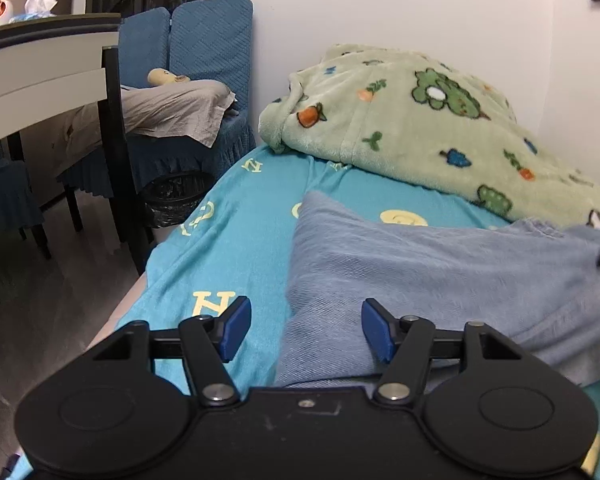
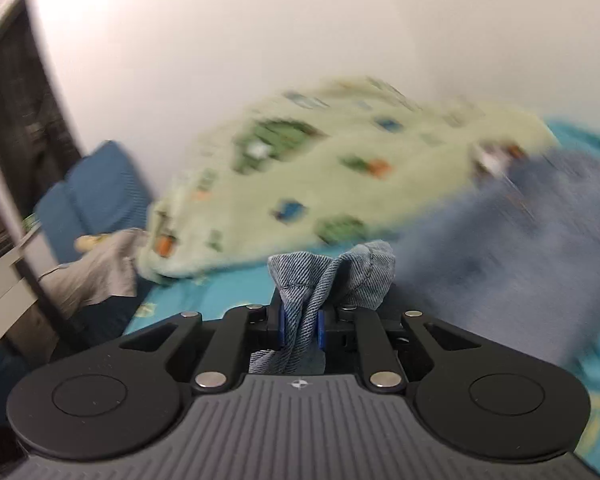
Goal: Fold clothes
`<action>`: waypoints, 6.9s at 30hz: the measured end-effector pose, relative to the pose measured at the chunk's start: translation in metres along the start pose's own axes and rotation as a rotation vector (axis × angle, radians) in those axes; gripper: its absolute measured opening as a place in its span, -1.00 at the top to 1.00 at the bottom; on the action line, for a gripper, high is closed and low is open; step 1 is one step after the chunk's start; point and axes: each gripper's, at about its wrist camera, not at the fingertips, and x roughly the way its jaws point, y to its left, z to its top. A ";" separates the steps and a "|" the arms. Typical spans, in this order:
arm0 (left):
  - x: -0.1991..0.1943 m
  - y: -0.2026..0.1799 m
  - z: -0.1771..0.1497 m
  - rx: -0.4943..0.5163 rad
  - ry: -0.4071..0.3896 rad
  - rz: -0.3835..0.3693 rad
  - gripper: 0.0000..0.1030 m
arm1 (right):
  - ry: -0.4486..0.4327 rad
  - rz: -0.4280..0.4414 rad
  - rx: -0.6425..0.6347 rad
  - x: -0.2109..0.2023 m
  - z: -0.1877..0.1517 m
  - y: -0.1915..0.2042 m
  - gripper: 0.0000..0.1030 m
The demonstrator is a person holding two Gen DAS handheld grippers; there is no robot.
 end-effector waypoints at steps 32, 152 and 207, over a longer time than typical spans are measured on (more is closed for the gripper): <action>0.014 -0.007 -0.012 0.039 0.047 0.010 -0.13 | -0.044 -0.076 0.923 -0.023 0.036 -0.238 -0.79; 0.022 0.091 -0.017 -0.791 0.243 -0.432 -0.23 | 0.196 0.337 0.461 0.041 -0.016 -0.051 -0.68; -0.107 -0.279 0.026 -0.311 0.249 -0.940 0.45 | -0.326 -0.151 0.027 -0.306 0.153 -0.195 0.31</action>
